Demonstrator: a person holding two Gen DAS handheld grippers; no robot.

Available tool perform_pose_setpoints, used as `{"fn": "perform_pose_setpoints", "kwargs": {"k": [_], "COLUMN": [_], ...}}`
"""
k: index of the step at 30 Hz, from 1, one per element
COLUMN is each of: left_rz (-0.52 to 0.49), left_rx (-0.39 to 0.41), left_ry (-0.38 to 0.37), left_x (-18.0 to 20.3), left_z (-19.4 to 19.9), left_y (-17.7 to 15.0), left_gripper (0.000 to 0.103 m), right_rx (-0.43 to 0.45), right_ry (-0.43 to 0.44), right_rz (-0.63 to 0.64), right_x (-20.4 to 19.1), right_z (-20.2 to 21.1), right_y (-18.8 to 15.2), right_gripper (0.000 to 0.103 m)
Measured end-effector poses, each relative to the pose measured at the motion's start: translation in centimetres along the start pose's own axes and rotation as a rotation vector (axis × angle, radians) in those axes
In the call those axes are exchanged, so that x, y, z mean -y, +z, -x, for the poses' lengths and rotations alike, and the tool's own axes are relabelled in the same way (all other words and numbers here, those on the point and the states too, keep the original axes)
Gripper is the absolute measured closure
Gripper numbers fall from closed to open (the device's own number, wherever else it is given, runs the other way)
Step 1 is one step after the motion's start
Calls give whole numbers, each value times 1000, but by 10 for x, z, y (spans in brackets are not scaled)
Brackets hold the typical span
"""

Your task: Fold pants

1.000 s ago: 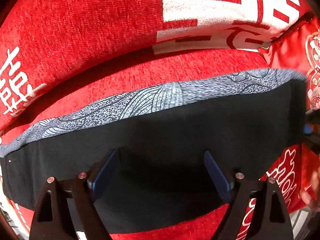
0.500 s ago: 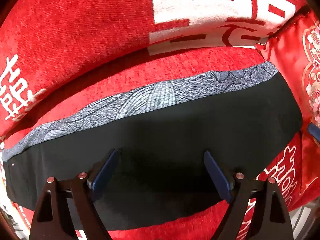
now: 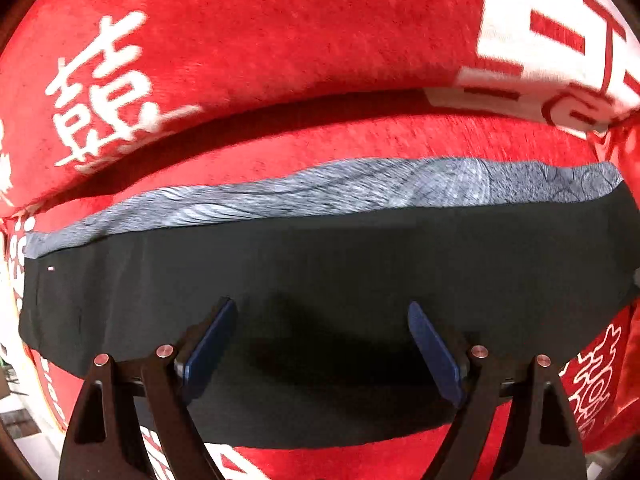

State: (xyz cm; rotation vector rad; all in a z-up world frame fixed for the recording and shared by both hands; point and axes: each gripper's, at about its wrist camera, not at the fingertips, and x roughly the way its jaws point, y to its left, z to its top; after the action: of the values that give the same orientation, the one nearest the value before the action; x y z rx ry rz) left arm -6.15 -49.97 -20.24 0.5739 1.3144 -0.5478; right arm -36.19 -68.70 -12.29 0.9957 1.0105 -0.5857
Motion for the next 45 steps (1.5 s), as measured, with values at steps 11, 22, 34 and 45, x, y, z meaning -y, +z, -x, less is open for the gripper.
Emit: {"fn": "perform_pose_setpoints", "kwargs": {"k": [11, 22, 34, 45], "left_rz": [20, 28, 36, 64], "left_rx": [-76, -74, -77, 62], "left_ry": [46, 43, 34, 53], "left_x": [-15, -22, -25, -48], "left_z": [-32, -26, -24, 1], "left_y": [-11, -19, -20, 5], "left_gripper": [0, 0, 0, 2], "right_rx": [-122, -148, -120, -36], "right_ry": [-322, -404, -435, -225], "right_rz": [208, 246, 268, 351], "right_x": [-33, -45, -66, -113], "right_z": [-13, -26, -23, -34], "right_y": [-6, 8, 20, 50], "right_gripper": [34, 30, 30, 65]}}
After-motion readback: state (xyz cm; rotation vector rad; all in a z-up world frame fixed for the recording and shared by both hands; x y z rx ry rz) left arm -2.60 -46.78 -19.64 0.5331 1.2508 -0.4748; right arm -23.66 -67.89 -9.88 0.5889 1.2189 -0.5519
